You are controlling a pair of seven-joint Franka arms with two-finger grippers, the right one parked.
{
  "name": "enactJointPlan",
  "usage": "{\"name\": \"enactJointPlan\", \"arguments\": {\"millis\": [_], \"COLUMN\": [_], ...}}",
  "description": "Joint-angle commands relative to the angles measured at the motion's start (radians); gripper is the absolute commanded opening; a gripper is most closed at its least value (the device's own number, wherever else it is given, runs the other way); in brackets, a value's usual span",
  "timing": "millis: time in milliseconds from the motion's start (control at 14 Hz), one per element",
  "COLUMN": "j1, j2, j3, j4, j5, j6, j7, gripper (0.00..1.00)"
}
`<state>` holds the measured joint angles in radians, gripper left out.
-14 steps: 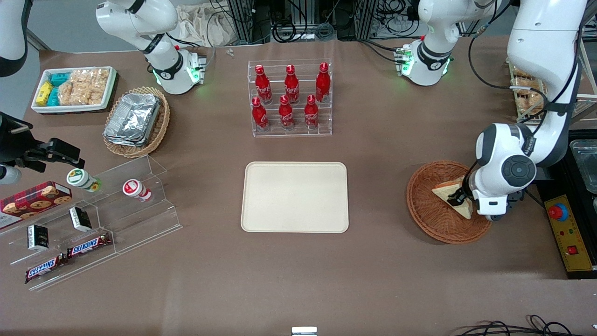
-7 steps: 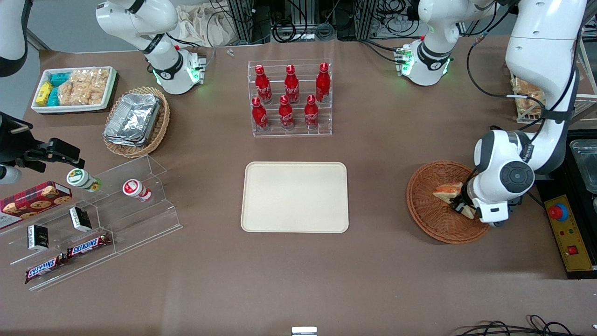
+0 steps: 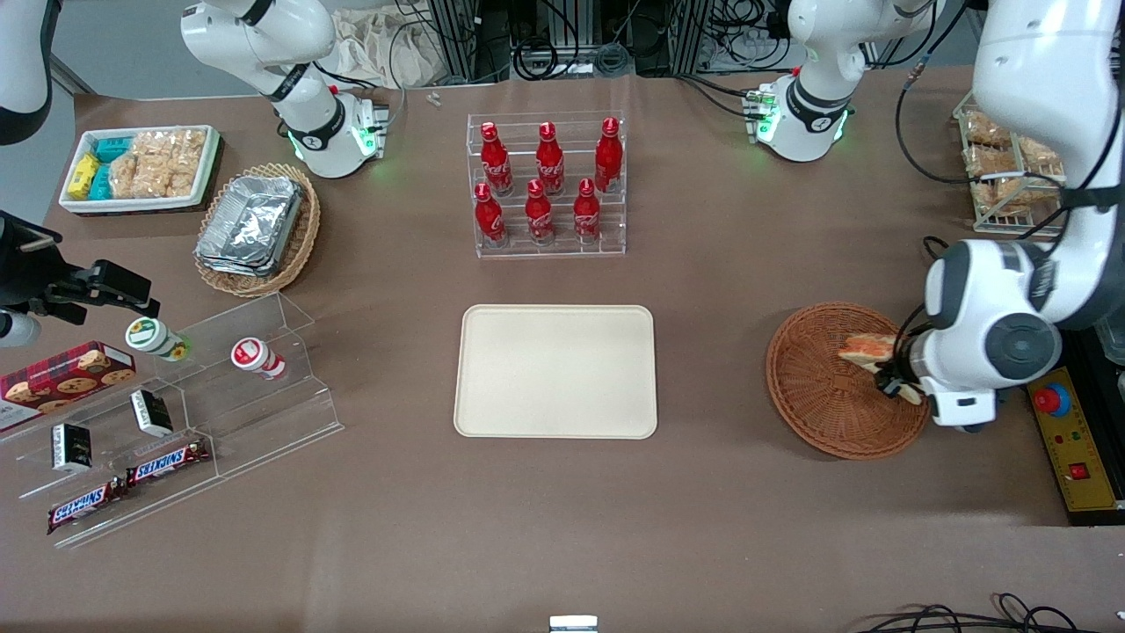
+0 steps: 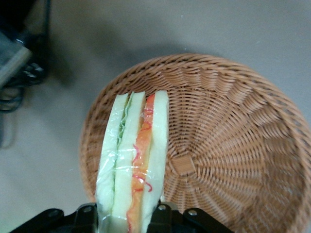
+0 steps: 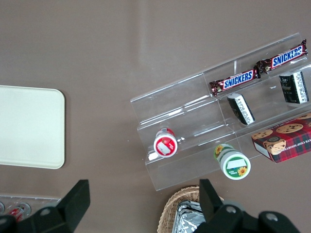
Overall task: Place sandwich from basket to tray
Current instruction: 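Lift the sandwich and carry it with the left gripper to the tray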
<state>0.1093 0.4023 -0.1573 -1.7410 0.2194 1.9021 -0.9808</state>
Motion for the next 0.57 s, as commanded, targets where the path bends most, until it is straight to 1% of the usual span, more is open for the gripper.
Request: {"name": "enactJointPlan", "arguments": {"millis": [0, 143, 214, 286, 500], "j1": [-0.003, -0.003, -0.003, -0.005, -0.005], "j2": [-0.039, -0.040, -0.037, -0.034, -0.014], "j3": [-0.022, -0.088, -0.138, -0.193, -0.368], "j4": [0.162, 0.280, 0.317, 0.339, 0.334], "j5": [-0.070, -0.097, -0.097, -0.097, -0.100], "j6": [-0.205, -0.343, -0.366, -0.373, -0.364], "j7": [0.120, 0.163, 0.175, 0.185, 0.176], "gripper": [0.00, 0.00, 0.00, 0.00, 0.00]}}
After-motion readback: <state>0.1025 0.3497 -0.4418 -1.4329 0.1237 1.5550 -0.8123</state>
